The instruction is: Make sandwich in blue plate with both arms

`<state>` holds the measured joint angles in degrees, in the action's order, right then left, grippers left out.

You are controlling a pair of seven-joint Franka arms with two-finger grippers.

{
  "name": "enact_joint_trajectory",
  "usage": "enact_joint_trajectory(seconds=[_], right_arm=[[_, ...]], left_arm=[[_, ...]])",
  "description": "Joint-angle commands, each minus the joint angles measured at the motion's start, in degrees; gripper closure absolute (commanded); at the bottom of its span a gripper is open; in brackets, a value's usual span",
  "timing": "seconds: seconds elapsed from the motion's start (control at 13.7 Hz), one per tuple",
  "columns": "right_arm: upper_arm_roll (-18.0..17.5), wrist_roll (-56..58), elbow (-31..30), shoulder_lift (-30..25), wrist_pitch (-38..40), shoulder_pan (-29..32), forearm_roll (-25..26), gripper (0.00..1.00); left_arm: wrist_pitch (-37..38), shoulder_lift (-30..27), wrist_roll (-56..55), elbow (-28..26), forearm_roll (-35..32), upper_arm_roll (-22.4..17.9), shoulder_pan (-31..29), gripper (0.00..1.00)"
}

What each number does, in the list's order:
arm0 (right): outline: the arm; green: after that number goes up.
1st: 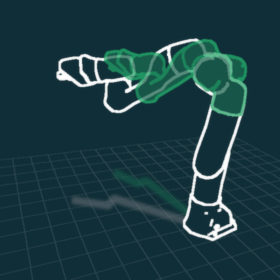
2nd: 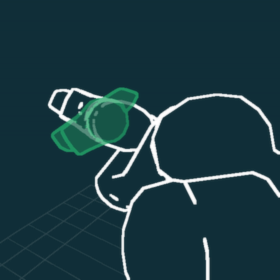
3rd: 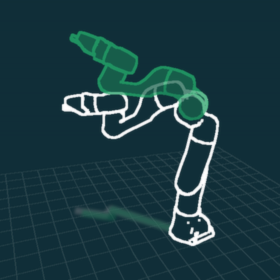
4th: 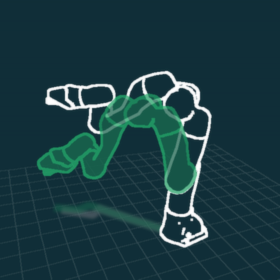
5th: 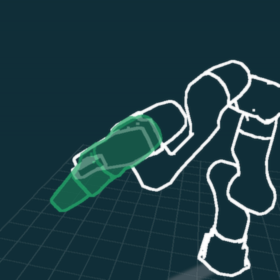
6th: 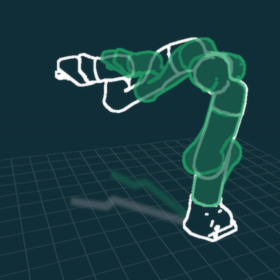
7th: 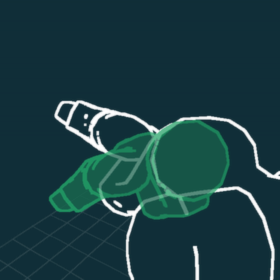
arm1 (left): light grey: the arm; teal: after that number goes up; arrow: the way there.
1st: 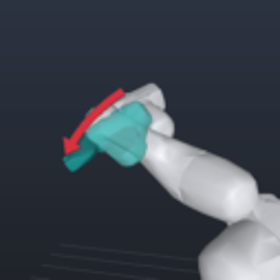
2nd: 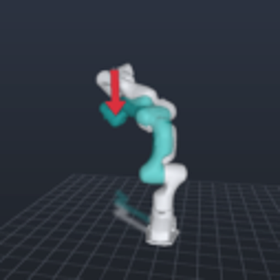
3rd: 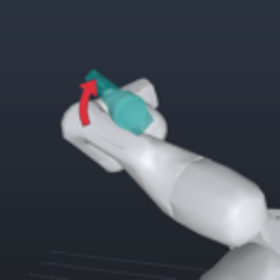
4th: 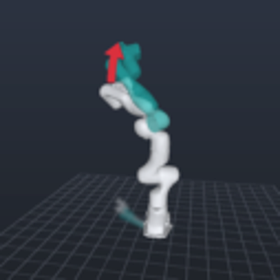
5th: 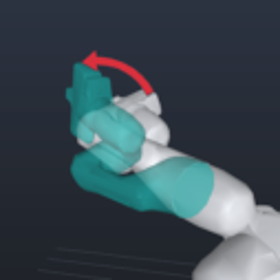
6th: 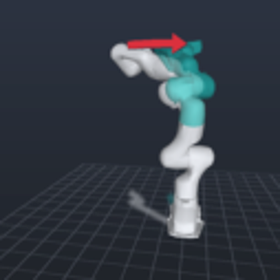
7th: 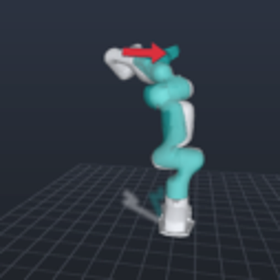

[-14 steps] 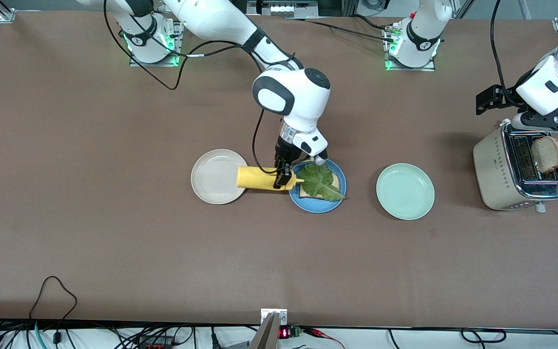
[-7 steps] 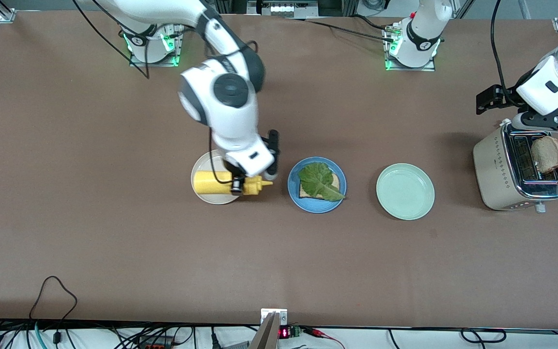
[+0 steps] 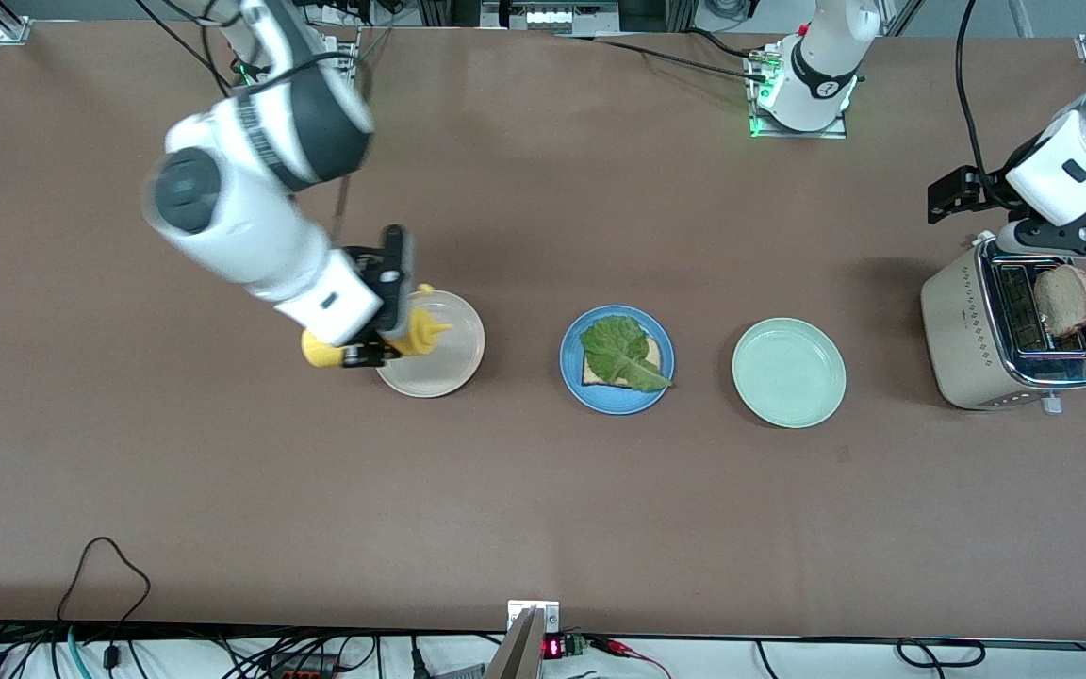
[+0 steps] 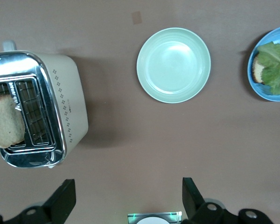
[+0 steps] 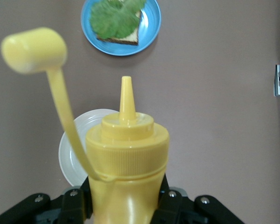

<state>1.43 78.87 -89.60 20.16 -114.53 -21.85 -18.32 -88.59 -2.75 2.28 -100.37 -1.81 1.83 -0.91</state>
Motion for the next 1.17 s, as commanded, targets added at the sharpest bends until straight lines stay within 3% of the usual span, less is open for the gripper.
enact_joint_trajectory(seconds=[0.0,0.29,0.37,0.66,0.88,1.1], right_arm=[[-1.17,11.18,-7.59,-5.82,0.27,6.28,-9.42,0.85],[-0.99,32.61,-15.85,-6.63,5.96,17.86,-29.43,0.85],[-0.9,37.19,-17.43,-5.93,8.51,20.77,-33.76,0.85],[-0.9,55.91,-18.33,4.68,19.41,29.66,-47.13,0.85],[-0.9,64.98,-17.81,12.95,25.12,33.71,-51.97,0.85],[-0.99,68.95,-17.71,17.62,27.69,35.82,-53.4,0.85]], left_arm=[[1.4,4.22,-0.52,2.89,-0.04,-0.08,-3.65,0.0],[3.41,14.07,1.23,12.63,-0.92,-0.08,-8.73,0.0],[3.6,14.87,2.46,12.92,-1.09,-0.16,-10.15,0.0],[0.01,18.39,7.27,12.57,-8.03,-0.08,-16.57,0.0],[-6.31,20.15,16.85,9.59,-6.72,0.19,-22.19,0.0],[-12.29,21.03,25.74,6.16,-1.36,0.19,-26.24,0.0]])
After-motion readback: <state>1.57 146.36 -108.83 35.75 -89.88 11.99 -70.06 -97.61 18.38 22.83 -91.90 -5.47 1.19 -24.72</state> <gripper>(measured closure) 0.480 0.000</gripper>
